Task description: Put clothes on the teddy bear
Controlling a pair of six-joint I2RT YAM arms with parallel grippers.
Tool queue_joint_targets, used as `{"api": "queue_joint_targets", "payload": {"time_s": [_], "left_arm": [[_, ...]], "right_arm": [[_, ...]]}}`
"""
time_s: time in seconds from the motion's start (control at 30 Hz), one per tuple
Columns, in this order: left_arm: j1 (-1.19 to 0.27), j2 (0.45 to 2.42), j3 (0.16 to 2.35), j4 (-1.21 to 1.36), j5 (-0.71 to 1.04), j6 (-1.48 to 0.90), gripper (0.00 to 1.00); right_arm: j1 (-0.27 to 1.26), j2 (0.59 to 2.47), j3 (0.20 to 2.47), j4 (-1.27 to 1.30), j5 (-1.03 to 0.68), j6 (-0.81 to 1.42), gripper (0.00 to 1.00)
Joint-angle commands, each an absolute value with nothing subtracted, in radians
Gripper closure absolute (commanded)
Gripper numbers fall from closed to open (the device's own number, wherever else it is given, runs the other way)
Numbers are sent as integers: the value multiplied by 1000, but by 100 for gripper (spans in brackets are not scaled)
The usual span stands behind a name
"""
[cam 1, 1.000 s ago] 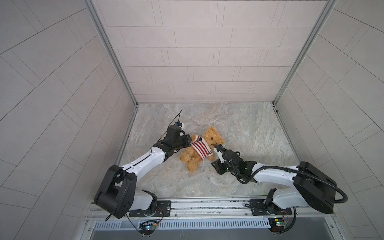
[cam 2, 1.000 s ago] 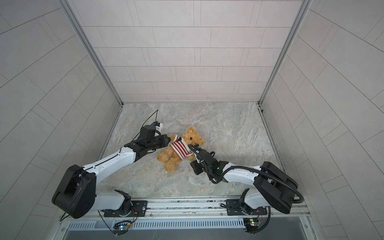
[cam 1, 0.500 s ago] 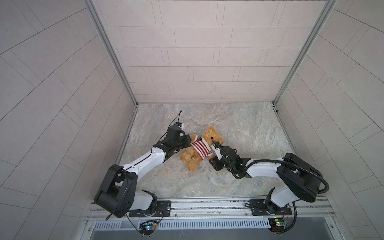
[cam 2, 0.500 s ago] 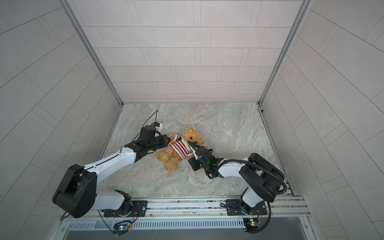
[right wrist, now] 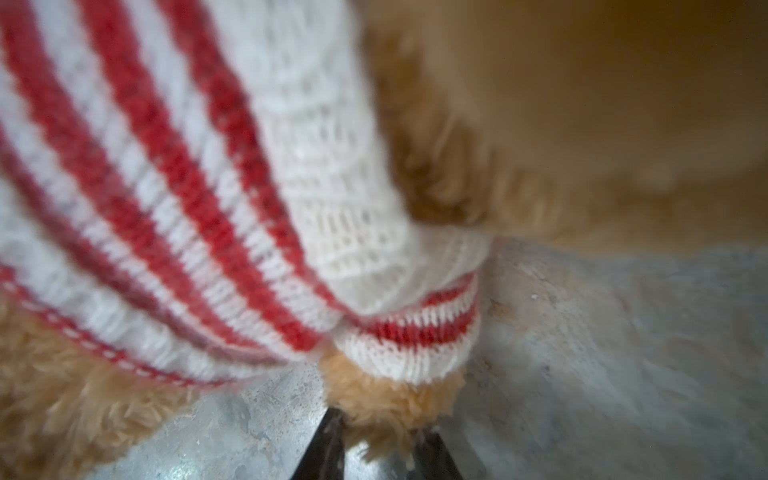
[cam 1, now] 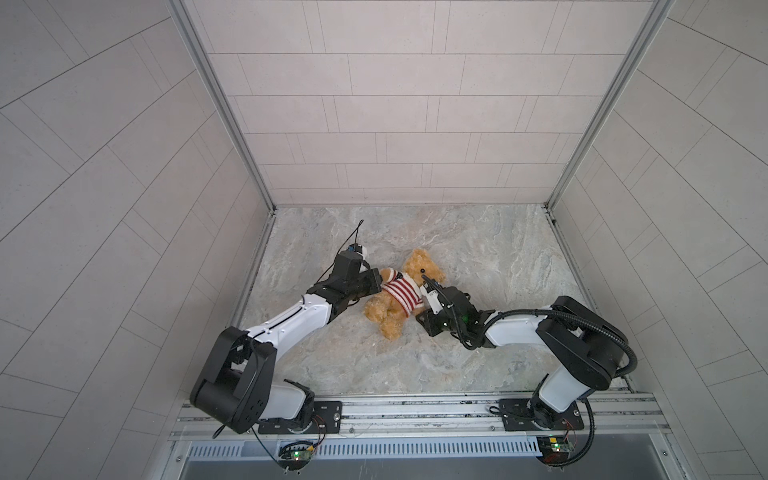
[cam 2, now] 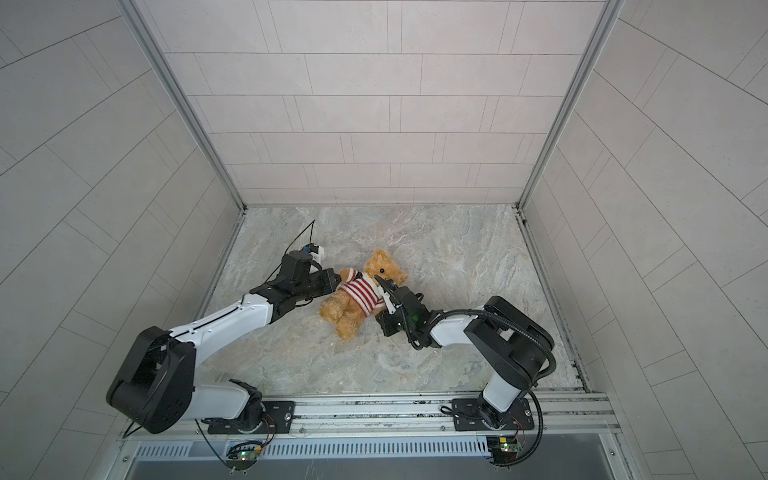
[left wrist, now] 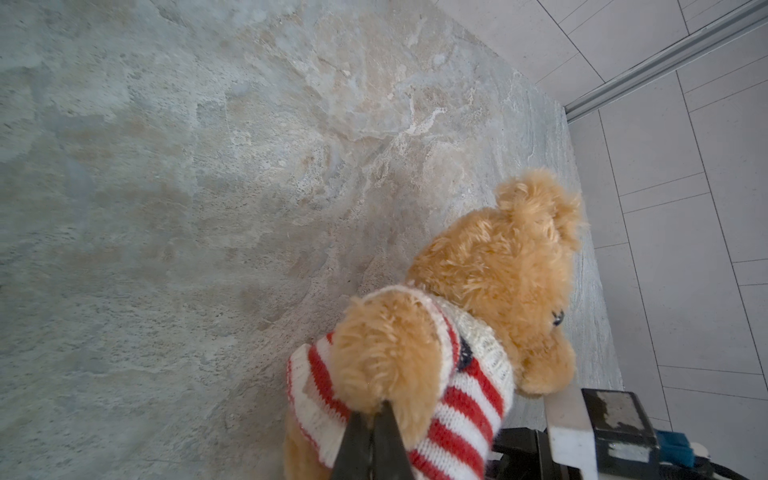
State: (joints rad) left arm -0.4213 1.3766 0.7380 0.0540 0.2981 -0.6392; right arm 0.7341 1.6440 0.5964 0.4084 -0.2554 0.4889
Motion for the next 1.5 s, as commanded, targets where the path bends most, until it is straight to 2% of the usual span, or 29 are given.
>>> {"api": "queue_joint_targets", "payload": {"time_s": [0.0,0.27,0.67,0.77,0.83,0.93,1.0,1.1,1.27,1.47], "left_arm": [[-421,1374,730,61,298,-643,100],[-422,1345,717,56,291,-644,100],[-420,1256,644,28,294,-632,100],[-421,1232,603,30,297,-622,100],[-422,1216,582,35,315,-616,95],[-423,1178,560,12,327,-602,79],[-428,1126,541,-23,322,-587,65],[-459,1013,522,-104,291,-547,55],[-604,903,554,-163,299,-498,51],[-803,1046,668,-135,177,-485,51]], "right_arm": [[727,1646,608,433,-262,506,80],[727,1531,546,408,-195,519,100],[737,1166,506,98,-118,451,100],[750,1106,470,96,-122,416,100],[751,1089,456,87,-127,414,100],[767,1070,449,74,-122,410,100],[783,1059,453,64,-110,398,100],[799,1043,471,23,-74,375,100],[801,1005,478,7,-54,340,100],[801,1010,496,-3,-61,314,100]]}}
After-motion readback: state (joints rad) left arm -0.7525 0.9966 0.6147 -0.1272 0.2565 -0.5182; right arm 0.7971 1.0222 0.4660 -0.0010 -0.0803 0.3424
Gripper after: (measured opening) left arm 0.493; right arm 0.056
